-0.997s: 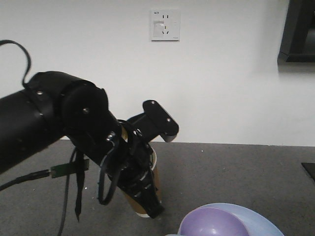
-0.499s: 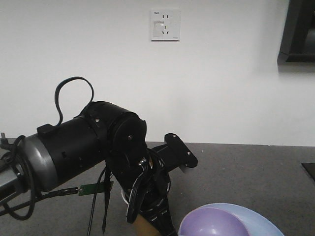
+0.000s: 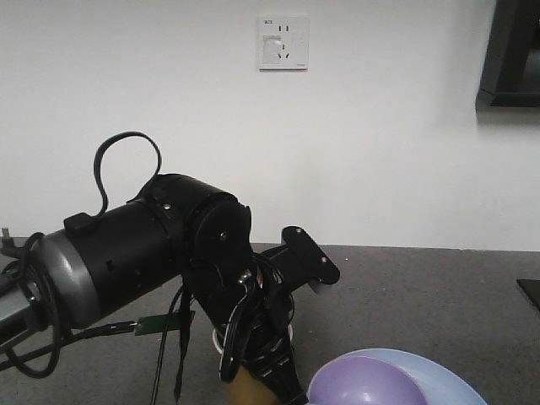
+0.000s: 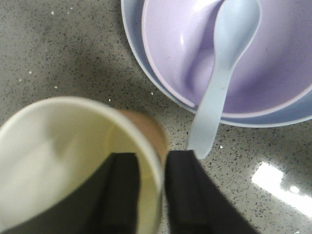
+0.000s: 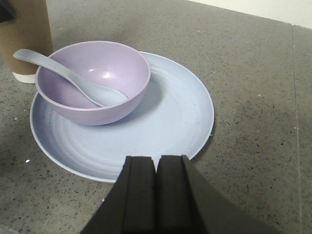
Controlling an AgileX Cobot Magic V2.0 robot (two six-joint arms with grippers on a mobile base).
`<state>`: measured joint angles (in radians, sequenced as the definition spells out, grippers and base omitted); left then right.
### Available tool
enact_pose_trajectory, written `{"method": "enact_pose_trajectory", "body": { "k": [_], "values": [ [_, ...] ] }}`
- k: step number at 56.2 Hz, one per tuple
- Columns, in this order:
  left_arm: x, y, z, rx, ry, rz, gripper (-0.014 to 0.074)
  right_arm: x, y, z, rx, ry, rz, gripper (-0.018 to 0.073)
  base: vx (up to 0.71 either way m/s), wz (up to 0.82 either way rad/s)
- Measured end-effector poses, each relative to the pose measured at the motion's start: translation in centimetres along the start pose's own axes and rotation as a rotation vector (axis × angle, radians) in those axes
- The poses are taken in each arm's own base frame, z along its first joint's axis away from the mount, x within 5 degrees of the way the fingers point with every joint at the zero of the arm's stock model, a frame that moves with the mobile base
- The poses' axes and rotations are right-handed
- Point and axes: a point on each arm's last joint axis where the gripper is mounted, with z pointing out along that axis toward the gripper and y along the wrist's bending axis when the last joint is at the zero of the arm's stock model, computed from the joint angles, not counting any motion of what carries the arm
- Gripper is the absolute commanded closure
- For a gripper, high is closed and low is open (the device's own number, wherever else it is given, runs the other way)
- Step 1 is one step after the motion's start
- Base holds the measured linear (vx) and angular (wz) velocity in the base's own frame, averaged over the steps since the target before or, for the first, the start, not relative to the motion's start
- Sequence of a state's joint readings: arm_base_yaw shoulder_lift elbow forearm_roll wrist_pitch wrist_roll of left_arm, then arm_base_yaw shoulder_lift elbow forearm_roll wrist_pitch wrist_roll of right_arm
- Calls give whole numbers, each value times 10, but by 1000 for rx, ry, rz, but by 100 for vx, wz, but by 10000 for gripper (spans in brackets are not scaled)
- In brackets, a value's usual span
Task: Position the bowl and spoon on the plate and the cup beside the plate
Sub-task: 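Carry the paper cup beside the plate and release it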
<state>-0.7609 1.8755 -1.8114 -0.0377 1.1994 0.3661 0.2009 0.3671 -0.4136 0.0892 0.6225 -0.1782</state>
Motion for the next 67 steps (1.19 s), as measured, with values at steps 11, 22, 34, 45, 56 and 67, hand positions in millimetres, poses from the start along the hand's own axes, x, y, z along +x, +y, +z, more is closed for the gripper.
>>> {"method": "enact_pose_trajectory", "body": {
  "k": [11,22,34,45,56,67],
  "values": [
    [0,0,0,-1,-2,-1,138,0,0,0,0,0,0,568,0,0],
    [-5,1,-8,-10,-28,0,138,0,0,0,0,0,0,568,0,0],
    [-11,2,-41,-39,-107,4,169,-1,0,0,1,-8,0,568,0,0],
    [-2,-3,-93,-76,-207,7,492,-6,-1,0,12,-68,0,568,0,0],
    [17,-12,-153,-126,-359,-8,602,-12,-1,-1,13,-127,15,568,0,0],
    [60,-28,-159,-159,-454,-26,600,-12,-1,-1,5,-128,28,568,0,0]
  ]
}}
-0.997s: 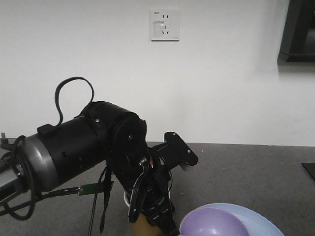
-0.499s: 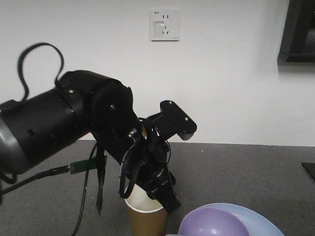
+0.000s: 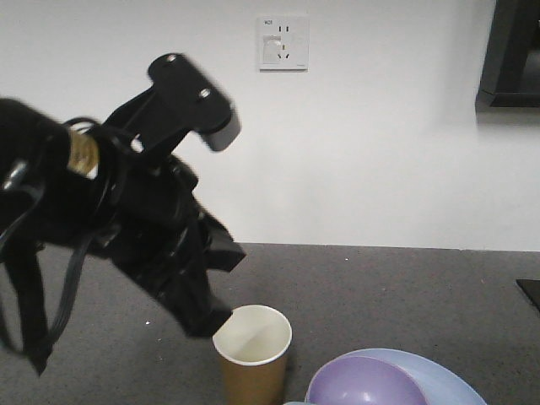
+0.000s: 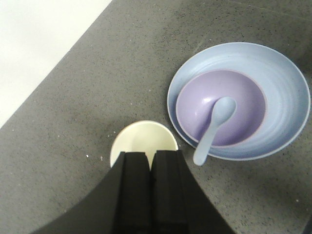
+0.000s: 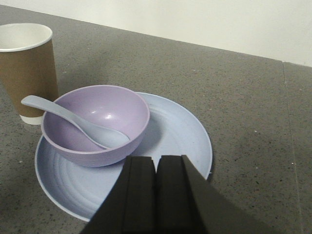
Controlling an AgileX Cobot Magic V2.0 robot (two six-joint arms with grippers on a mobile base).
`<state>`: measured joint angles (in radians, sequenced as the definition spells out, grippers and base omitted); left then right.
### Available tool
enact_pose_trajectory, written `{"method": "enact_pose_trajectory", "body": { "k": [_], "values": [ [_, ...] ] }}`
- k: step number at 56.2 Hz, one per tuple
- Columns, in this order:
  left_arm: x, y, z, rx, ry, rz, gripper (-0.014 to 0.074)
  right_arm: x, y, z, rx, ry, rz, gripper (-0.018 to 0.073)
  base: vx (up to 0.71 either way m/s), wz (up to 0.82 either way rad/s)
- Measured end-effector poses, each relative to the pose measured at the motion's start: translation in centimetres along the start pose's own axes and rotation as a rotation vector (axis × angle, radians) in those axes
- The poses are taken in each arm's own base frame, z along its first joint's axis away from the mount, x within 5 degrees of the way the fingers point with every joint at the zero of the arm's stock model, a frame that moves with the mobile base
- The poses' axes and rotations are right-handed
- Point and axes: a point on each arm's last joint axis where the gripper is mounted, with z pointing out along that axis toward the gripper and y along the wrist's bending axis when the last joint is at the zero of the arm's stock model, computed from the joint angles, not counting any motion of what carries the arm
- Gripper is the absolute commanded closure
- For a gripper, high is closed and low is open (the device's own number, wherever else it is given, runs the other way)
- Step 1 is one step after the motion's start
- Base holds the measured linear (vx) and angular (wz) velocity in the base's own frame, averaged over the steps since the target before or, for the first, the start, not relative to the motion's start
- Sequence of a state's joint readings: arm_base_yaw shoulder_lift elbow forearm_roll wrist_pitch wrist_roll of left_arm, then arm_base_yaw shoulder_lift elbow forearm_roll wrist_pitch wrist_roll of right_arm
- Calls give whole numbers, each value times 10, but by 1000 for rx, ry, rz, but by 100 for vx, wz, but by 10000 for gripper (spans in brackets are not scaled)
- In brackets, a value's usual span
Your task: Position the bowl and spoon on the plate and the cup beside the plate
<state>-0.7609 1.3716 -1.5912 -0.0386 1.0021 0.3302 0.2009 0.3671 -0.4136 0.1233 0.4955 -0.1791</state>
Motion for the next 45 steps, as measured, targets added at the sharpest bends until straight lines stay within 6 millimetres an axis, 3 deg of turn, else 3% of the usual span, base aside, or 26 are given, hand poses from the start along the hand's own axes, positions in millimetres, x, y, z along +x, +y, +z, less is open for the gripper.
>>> {"method": "enact_pose_trajectory", "body": {
  "k": [14,23,31,45],
  "values": [
    [109,-34,7,-27,-68,-140,600,-2,0,0,-4,-19,14,568,0,0],
    [159,-49,7,-39,-122,-244,600,-6,-1,0,6,-71,13,568,0,0],
    [179,-55,6,-47,-160,-263,600,-8,-1,0,10,-91,13,568,0,0],
    [177,-55,0,-57,-214,-264,600,-8,-1,0,10,-93,12,568,0,0]
  ]
}}
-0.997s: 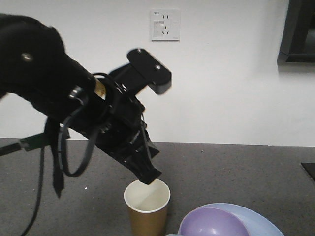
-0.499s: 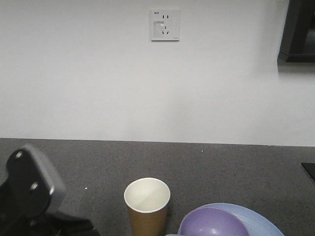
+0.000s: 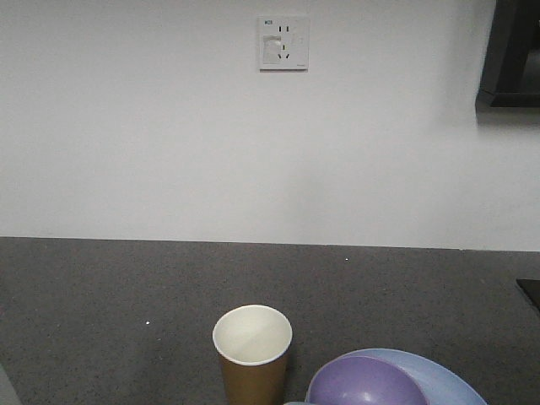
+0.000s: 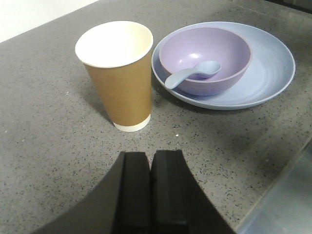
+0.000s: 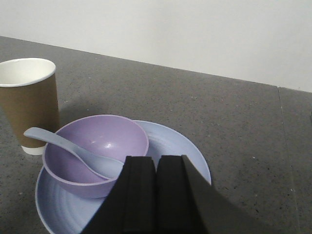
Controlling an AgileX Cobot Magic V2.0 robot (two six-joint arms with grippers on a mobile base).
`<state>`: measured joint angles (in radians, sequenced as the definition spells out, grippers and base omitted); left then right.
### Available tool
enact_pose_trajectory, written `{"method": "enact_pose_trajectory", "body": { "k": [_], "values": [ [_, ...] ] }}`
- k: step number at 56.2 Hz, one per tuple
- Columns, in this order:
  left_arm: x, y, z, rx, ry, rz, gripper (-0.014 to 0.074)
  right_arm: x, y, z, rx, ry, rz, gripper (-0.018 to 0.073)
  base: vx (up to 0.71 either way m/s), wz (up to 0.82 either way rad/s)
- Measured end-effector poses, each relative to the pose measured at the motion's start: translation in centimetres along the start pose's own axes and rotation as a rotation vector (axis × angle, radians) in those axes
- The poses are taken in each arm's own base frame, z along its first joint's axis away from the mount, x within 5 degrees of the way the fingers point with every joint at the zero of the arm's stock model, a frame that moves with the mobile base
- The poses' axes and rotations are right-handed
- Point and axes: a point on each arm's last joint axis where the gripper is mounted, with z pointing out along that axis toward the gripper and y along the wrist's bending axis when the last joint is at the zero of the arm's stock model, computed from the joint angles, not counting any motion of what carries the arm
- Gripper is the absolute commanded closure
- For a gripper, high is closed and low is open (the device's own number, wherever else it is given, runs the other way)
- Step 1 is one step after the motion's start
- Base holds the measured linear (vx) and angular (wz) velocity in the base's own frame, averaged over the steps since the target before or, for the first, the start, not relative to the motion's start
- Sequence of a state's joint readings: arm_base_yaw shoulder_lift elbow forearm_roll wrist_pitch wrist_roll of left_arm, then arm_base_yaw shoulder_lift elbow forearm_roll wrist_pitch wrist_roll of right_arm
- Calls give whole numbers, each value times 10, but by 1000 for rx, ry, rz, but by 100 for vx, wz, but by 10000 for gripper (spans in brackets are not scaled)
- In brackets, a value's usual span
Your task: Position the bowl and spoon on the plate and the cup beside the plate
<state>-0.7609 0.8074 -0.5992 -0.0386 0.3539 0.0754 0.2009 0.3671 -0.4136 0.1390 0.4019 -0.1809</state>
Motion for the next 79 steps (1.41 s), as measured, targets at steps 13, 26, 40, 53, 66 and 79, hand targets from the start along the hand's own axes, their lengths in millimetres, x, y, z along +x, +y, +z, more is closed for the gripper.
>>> {"method": "enact_pose_trajectory", "body": {
  "k": [13,26,40,53,66,79],
  "values": [
    [0,0,0,0,0,0,600,0,0,0,0,0,0,568,0,0],
    [0,0,0,0,0,0,600,0,0,0,0,0,0,568,0,0],
    [0,0,0,0,1,0,600,0,0,0,0,1,0,568,0,0],
    [-1,4,-9,-48,-102,92,600,0,0,0,-1,5,0,568,0,0],
    [41,24,-42,-265,-309,51,600,1,0,0,-1,6,0,568,0,0],
    [115,26,-63,-526,-422,-39,600,1,0,0,-2,9,0,568,0,0]
  ]
}}
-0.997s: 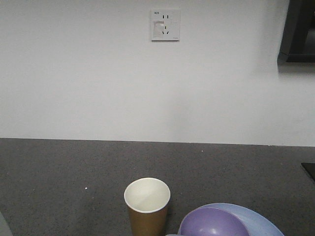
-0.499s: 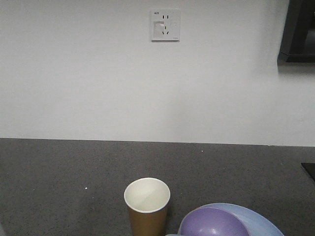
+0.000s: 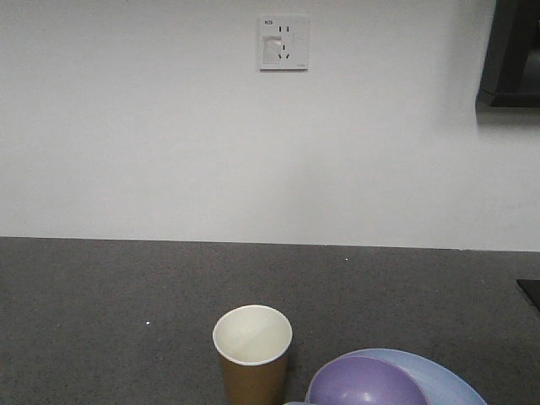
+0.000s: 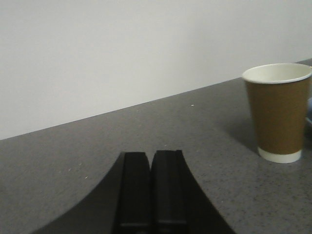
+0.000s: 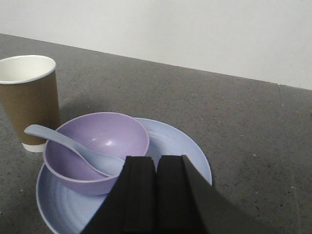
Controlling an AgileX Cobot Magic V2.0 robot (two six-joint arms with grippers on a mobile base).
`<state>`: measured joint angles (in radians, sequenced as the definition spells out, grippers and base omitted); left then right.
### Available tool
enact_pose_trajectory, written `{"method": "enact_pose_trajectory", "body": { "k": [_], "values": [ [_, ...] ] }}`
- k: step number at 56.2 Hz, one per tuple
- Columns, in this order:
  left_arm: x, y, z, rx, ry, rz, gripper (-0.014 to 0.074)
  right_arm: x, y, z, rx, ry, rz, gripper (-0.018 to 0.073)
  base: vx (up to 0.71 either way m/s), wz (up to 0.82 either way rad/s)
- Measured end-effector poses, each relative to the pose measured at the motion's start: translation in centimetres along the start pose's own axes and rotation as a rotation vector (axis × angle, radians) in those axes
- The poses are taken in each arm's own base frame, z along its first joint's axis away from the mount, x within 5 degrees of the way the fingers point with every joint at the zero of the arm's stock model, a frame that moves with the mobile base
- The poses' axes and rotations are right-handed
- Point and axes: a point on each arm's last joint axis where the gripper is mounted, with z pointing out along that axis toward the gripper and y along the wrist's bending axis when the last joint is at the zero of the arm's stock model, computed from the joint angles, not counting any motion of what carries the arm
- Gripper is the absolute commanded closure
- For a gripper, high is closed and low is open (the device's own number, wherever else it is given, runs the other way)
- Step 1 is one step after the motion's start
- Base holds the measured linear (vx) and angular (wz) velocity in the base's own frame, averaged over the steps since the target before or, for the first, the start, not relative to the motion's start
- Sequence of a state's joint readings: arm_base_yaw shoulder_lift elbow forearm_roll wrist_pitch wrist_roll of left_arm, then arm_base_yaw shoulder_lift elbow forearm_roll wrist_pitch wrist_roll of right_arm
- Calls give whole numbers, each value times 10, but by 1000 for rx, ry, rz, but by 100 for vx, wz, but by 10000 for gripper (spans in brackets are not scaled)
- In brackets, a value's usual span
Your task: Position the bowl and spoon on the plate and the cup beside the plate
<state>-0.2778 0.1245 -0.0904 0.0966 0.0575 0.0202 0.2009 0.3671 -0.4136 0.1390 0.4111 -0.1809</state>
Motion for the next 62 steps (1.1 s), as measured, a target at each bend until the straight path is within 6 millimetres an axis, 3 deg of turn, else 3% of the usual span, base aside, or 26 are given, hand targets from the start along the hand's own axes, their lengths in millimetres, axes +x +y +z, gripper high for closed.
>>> {"method": "enact_pose_trajectory", "body": {
  "k": [7,14,62],
  "values": [
    [27,2,-8,-85,-9,-79,600,0,0,0,0,0,-1,568,0,0],
    [37,3,-8,-125,38,-114,600,0,0,-1,0,1,-1,568,0,0],
    [38,3,-9,-126,56,-52,600,0,0,-1,0,0,-1,568,0,0]
  ]
}}
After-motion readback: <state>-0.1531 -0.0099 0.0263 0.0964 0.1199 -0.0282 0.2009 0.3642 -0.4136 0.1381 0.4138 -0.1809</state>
